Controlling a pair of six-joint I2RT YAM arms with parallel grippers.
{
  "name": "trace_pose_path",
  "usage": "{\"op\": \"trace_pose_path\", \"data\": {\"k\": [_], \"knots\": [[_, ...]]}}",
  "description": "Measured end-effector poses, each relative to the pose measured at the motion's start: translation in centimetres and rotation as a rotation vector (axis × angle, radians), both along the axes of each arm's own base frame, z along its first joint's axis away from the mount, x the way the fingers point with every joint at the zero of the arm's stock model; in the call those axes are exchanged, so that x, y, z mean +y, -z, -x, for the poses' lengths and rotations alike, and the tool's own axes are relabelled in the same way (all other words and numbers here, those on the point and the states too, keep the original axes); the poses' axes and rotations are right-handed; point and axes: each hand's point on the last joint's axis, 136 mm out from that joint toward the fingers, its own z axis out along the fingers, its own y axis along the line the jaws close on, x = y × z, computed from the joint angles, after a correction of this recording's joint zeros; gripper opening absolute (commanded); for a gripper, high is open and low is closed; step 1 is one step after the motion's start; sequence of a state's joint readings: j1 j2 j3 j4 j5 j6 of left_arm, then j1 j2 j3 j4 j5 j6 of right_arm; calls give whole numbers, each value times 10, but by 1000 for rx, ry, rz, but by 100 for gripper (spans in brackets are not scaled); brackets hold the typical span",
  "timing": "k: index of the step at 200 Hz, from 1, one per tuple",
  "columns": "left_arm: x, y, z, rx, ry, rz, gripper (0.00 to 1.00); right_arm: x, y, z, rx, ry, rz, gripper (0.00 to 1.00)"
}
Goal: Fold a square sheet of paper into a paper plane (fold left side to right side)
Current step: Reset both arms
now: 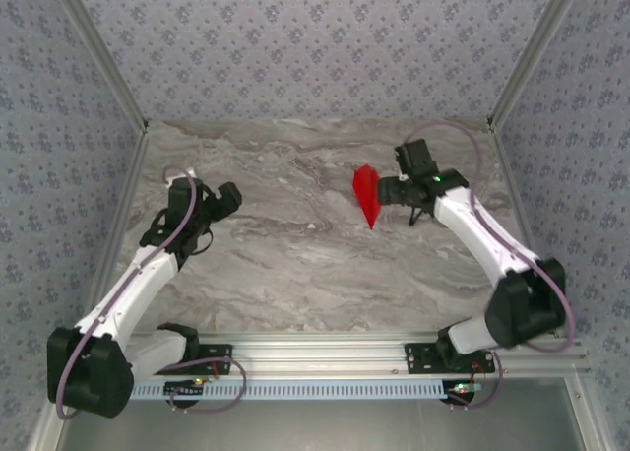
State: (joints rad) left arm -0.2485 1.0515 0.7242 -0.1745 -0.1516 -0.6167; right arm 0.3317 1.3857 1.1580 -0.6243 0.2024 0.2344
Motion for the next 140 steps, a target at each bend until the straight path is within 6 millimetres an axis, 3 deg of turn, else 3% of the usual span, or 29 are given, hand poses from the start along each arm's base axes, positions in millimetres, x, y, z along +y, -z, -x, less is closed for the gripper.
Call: {"op": "trace_pose_path", "data": {"k": [28, 68, 107, 140], "knots": [[27, 4, 4, -96, -77, -127, 98, -51, 4, 18, -110, 122, -2, 100], [49, 39, 12, -61, -93, -339, 98, -114, 45, 34, -208, 300, -12, 100], [62, 43, 11, -69, -97, -462, 98, -129, 103, 46, -230, 306, 8, 100], [66, 49, 7, -109, -73, -532, 98, -130, 106, 34, -315, 279, 10, 100]]}}
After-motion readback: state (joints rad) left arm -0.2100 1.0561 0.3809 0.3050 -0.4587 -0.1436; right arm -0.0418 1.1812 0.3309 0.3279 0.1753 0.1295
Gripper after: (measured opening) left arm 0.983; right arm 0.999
